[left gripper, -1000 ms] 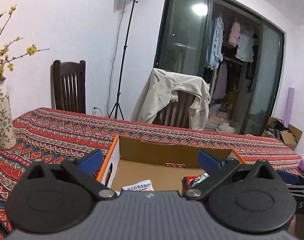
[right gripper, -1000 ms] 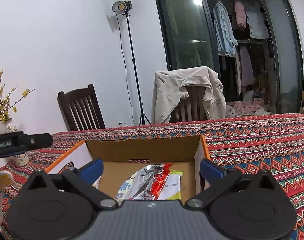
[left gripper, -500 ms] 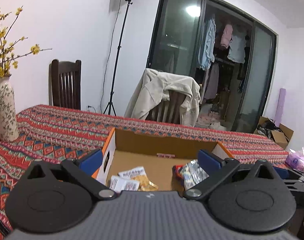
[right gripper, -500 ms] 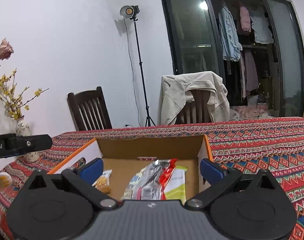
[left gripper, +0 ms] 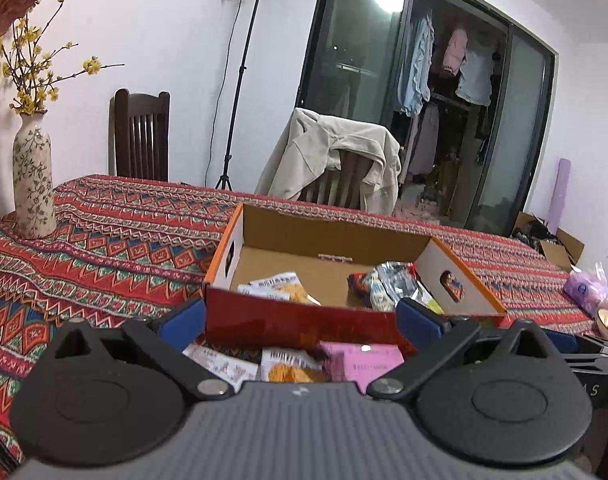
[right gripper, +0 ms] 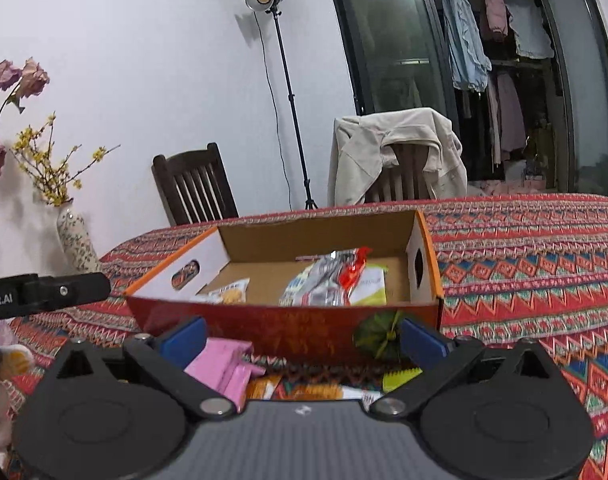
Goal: Organize snacks
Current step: 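Move both grippers back toward the remaining snack pile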
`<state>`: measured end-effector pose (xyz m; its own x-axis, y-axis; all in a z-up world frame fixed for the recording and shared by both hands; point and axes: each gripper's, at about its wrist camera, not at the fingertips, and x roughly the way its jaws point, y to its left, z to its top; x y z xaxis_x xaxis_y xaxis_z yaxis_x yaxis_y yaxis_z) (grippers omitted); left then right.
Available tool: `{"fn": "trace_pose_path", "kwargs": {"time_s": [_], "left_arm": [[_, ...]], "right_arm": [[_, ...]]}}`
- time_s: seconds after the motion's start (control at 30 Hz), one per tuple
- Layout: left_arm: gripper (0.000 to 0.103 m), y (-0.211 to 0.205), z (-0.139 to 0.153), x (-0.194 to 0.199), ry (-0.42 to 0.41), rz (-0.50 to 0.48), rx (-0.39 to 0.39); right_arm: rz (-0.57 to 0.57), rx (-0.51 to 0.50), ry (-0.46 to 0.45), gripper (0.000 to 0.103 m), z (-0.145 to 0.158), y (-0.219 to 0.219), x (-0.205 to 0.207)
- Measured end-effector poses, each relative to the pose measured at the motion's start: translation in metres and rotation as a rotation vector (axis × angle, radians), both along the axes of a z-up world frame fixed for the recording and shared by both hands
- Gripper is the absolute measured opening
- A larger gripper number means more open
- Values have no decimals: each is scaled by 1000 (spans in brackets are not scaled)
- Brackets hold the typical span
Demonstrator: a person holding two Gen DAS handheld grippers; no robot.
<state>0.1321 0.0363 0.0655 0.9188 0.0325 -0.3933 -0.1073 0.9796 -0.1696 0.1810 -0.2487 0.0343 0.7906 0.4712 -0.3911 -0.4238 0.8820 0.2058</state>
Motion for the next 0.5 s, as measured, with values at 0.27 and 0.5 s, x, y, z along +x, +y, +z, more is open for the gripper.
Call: {"fn": "trace_pose_path", "kwargs": {"time_s": [0.27,0.5], "left_arm": [[103,-5,-6,-17,8,-7,13],[103,-9,-17,-26,41,-20,10]], "right_arm": [[-8,-7,9,103,-6,-7,-23],[-17,-16,37,103,-16,-15,-37]]}}
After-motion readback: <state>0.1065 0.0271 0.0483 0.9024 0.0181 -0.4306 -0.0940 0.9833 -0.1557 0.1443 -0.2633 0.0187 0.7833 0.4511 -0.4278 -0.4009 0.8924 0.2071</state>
